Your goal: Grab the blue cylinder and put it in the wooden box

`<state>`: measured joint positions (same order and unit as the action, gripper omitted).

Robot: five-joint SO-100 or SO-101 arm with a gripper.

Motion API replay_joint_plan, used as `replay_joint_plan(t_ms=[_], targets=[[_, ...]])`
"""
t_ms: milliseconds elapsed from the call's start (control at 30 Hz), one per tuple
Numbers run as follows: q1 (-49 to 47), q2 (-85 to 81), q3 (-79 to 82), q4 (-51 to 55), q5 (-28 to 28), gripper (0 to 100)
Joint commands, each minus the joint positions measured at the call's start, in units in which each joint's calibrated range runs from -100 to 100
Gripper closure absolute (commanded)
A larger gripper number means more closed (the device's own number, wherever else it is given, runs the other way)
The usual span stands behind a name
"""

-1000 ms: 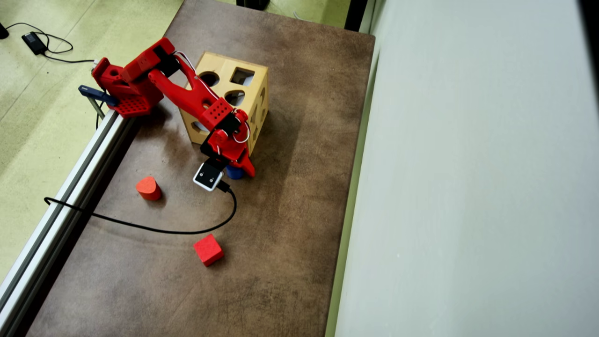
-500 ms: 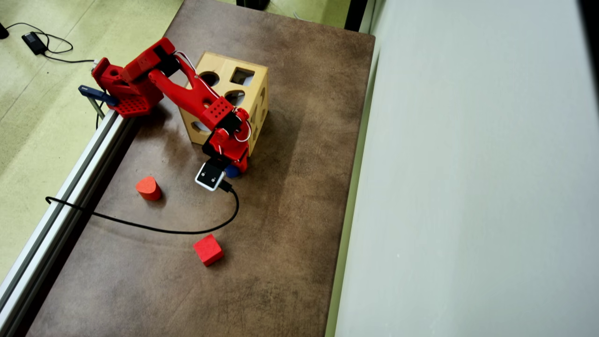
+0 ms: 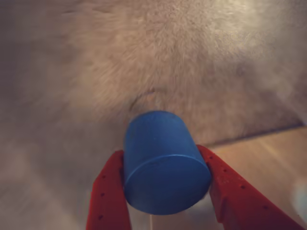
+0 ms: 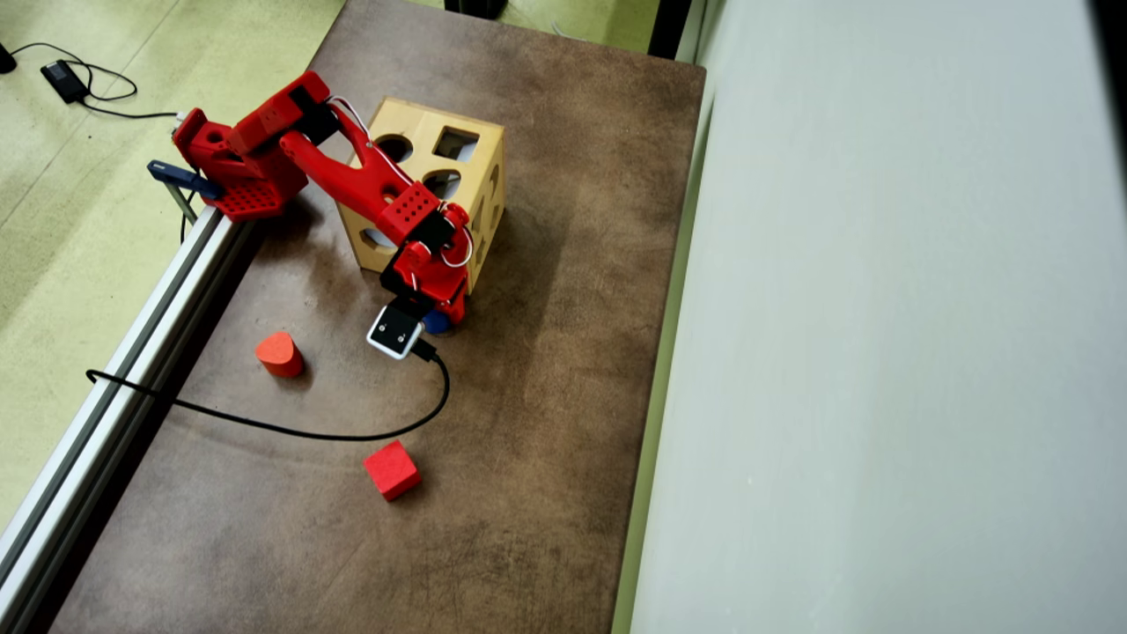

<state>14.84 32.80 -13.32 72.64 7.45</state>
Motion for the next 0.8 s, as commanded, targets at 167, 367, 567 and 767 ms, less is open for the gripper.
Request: replay_joint_plan(t_ms=[167,367,567,767], targets=[[-0.13,-29.19,-1.80,17.55,0.20,94],[-0.80,-42.35,-1.80,24.22,0.20,94],[-6.22,-44.30,2.23,25.11,0.24,94],[-13.58,-50.50,13.85,24.87,-0.29,94]])
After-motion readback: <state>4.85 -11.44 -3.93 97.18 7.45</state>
